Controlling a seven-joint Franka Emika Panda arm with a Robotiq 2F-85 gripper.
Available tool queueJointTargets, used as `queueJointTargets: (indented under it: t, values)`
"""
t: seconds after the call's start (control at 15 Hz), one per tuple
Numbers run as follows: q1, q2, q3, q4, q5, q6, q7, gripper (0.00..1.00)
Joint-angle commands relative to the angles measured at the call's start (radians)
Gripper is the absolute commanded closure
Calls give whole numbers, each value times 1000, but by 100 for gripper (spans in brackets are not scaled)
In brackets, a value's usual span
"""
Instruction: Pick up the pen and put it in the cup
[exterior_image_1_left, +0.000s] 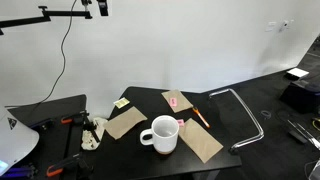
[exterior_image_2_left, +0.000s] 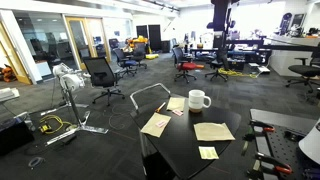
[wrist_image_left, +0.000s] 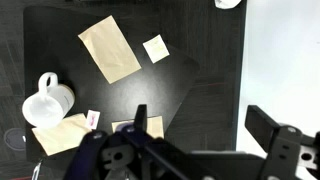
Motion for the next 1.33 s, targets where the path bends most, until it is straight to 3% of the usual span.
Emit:
queueJointTargets:
  t: [0.0, 0.27, 0.87, 1.27]
  values:
    - [-4, 1, 3, 3, 1, -3, -1, 0]
    - [-4, 1, 3, 3, 1, -3, -1, 0]
    - [-156, 158, 5, 41, -69, 263, 356, 0]
    - [-238, 330, -12, 109, -235, 365, 652, 0]
